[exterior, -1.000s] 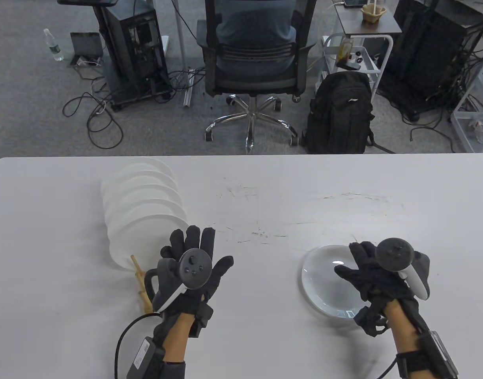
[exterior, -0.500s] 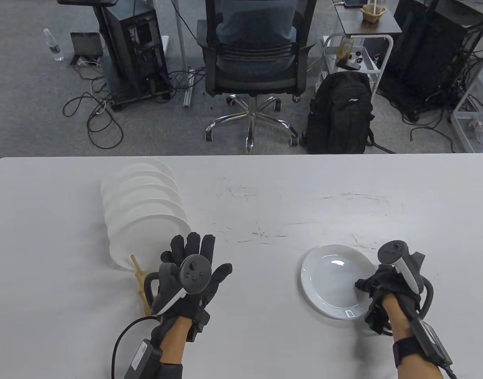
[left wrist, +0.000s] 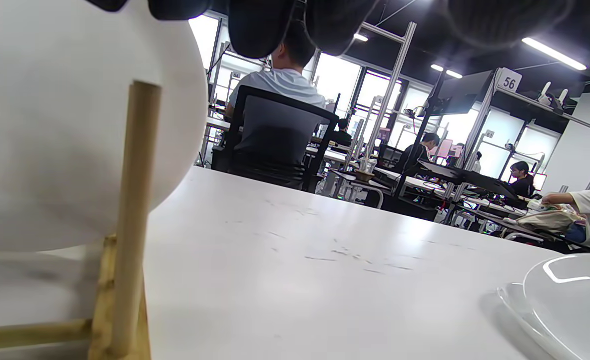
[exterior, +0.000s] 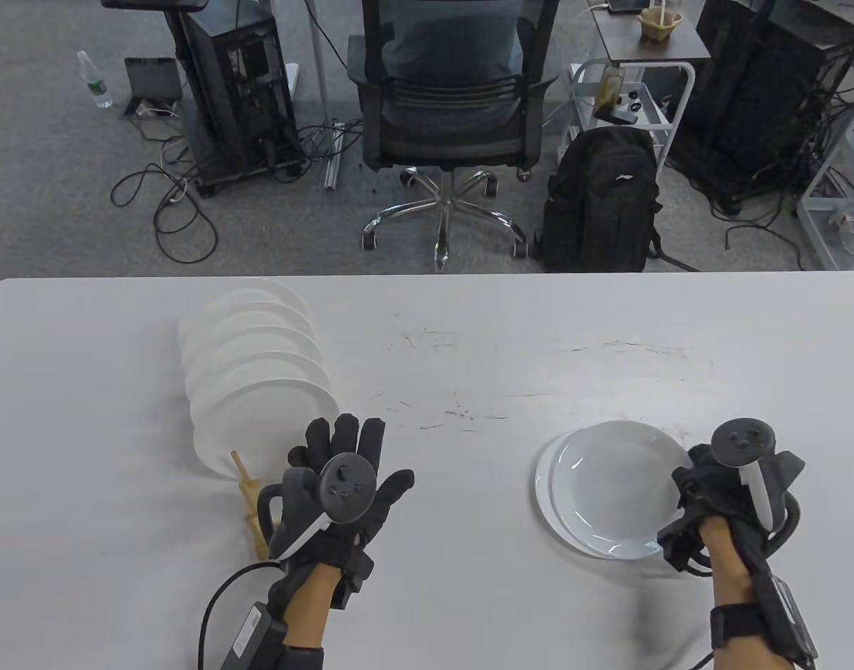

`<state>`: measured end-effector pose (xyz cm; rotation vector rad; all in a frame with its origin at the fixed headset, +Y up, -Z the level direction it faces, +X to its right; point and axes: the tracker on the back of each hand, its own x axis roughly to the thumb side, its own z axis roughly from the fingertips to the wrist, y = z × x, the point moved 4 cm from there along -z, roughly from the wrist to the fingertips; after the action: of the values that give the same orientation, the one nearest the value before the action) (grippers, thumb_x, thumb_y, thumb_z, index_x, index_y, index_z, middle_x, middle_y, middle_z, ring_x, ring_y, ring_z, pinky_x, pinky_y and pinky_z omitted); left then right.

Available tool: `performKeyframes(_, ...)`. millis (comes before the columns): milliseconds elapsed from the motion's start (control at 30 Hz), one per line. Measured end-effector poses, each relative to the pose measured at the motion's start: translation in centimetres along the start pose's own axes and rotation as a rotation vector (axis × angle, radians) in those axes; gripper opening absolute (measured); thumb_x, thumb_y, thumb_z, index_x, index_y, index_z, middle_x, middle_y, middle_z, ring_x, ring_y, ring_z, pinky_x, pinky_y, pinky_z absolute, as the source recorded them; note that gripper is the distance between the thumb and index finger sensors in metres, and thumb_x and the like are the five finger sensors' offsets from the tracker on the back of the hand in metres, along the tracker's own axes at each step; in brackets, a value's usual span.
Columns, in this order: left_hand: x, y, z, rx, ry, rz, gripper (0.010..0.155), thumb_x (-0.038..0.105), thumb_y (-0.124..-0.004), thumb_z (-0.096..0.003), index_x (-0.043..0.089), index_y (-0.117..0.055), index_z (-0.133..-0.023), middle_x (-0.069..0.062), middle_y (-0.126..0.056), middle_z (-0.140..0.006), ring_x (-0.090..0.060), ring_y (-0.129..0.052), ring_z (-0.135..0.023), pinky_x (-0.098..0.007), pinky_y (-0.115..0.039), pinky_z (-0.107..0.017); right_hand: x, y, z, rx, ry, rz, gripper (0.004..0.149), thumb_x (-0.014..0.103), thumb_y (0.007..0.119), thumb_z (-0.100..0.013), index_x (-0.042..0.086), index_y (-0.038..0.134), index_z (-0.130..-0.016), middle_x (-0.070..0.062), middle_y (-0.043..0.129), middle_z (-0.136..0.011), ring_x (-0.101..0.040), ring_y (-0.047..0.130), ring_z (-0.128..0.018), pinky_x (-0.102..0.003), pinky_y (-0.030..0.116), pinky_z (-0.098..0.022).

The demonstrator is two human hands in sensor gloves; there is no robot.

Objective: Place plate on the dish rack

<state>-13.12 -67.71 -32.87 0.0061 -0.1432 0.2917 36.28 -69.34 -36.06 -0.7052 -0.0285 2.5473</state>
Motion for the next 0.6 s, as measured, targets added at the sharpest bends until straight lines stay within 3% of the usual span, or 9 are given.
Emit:
performKeyframes(133, 0.2, 0.0, 0.0, 0.004, -0.013, 0.001, 0.083, 0.066, -0.062, -0.0486, 0.024, -0.043, -0.118, -0.018, -0.040, -0.123, -0.061, -0.032, -0.109, -0.075, -0.038, -0.072, 4.2, -3.9, 4.5, -0.319, -0.266, 0.006, 0.046, 0.023, 0.082, -0.044, 0.009, 0.070, -0.086, -0.014, 0.091, -0.077, -0.032, 0.103, -0.041, -0.041, 0.088, -0.030)
performKeyframes(267, 0.8, 0.1, 0.3, 0.019, -0.020, 0.005, 0.080, 0.064, -0.063, -0.0498, 0.024, -0.046, -0.117, -0.019, -0.040, -0.122, -0.061, -0.032, -0.109, -0.075, -0.038, -0.072, 5.9, -4.6, 6.8, -0.342, -0.351, -0.061, 0.057, 0.018, 0.082, -0.044, 0.005, 0.060, -0.095, -0.018, 0.082, -0.085, -0.038, 0.099, -0.056, -0.047, 0.087, -0.040)
performKeyframes(367, 1.7, 0.4, 0.6, 0.036, -0.038, 0.001, 0.078, 0.062, -0.063, -0.0507, 0.023, -0.046, -0.117, -0.019, -0.040, -0.122, -0.061, -0.032, -0.109, -0.074, -0.038, -0.072, 5.5, -3.8, 6.7, -0.260, -0.331, -0.241, 0.054, 0.014, 0.079, -0.045, 0.006, 0.064, -0.095, -0.018, 0.080, -0.087, -0.041, 0.098, -0.060, -0.049, 0.087, -0.042)
performKeyframes(433, 2.4, 0.4, 0.7, 0.045, -0.064, 0.039, 0.078, 0.061, -0.062, -0.0510, 0.023, -0.046, -0.116, -0.018, -0.040, -0.122, -0.061, -0.033, -0.108, -0.073, -0.038, -0.072, 5.0, -2.1, 5.9, -0.100, -0.275, -0.466, 0.049, 0.013, 0.079, -0.044, 0.008, 0.070, -0.092, -0.018, 0.081, -0.086, -0.041, 0.099, -0.059, -0.049, 0.087, -0.041)
performKeyframes(600, 3.8, -0.8, 0.6, -0.009, -0.141, 0.251, 0.083, 0.062, -0.062, -0.0508, 0.016, -0.040, -0.116, -0.021, -0.042, -0.120, -0.061, -0.040, -0.107, -0.071, -0.043, -0.072, 5.6, 2.9, 6.0, 0.266, -0.209, -0.801, 0.048, 0.014, 0.078, -0.044, 0.005, 0.069, -0.090, -0.019, 0.081, -0.082, -0.038, 0.101, -0.055, -0.046, 0.090, -0.038)
